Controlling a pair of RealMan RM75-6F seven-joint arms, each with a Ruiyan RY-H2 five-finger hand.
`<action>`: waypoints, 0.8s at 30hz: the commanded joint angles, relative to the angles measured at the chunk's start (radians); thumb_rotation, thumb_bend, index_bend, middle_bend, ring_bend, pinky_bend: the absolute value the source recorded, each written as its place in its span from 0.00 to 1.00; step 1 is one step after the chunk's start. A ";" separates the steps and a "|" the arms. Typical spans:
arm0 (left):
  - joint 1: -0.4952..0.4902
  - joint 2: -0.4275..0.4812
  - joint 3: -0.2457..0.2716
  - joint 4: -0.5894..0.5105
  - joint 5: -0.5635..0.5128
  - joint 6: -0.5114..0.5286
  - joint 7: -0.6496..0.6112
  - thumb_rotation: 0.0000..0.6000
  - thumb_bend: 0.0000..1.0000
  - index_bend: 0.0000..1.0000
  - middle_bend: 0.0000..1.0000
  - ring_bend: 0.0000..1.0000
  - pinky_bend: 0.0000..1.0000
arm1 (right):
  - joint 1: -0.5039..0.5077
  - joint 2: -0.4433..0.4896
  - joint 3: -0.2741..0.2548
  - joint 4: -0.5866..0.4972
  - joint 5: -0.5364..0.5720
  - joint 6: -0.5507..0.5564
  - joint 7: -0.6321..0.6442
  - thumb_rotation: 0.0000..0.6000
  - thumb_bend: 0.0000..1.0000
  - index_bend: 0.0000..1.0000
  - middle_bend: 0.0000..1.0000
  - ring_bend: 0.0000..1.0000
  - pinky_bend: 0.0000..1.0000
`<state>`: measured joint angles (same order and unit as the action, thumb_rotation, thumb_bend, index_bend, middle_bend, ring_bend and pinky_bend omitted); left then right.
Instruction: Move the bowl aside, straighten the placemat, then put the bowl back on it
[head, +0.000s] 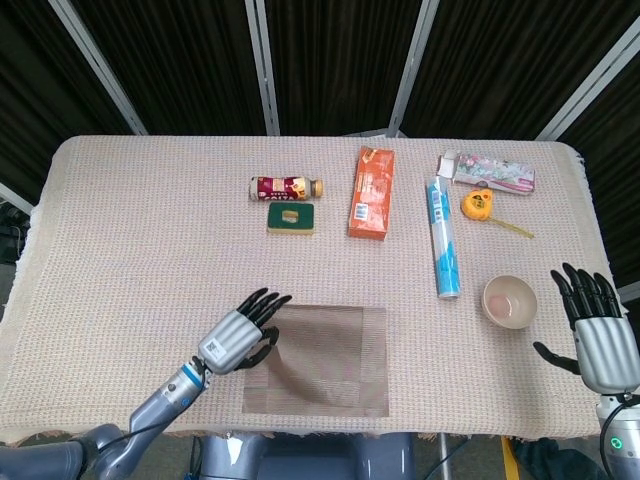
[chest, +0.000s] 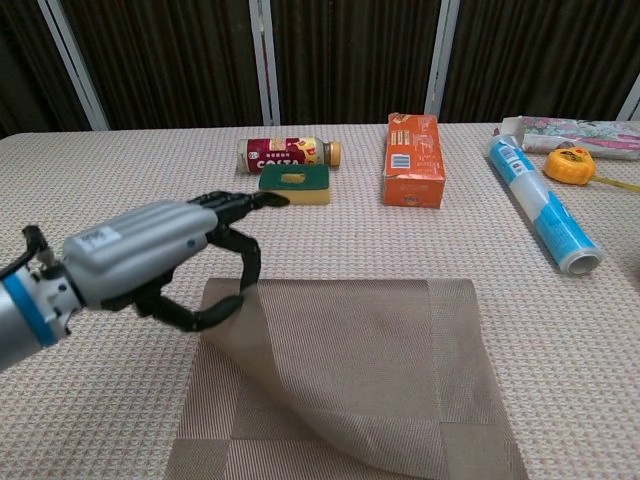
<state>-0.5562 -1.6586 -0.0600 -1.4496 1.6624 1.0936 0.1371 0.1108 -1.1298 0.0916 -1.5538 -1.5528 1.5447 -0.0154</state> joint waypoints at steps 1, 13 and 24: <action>-0.088 0.026 -0.198 -0.047 -0.235 -0.130 -0.142 1.00 0.58 0.74 0.00 0.00 0.00 | 0.001 -0.002 0.005 0.001 0.015 -0.009 -0.010 1.00 0.00 0.03 0.00 0.00 0.00; -0.157 0.056 -0.367 0.161 -0.532 -0.250 -0.272 1.00 0.58 0.76 0.00 0.00 0.00 | 0.002 -0.006 0.016 0.009 0.055 -0.027 -0.034 1.00 0.00 0.03 0.00 0.00 0.00; -0.120 0.049 -0.279 0.367 -0.475 -0.223 -0.314 1.00 0.11 0.11 0.00 0.00 0.00 | 0.007 -0.014 0.011 0.013 0.056 -0.043 -0.054 1.00 0.00 0.04 0.00 0.00 0.00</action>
<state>-0.6895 -1.6113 -0.3660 -1.1068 1.1662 0.8582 -0.1808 0.1178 -1.1437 0.1024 -1.5407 -1.4967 1.5024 -0.0686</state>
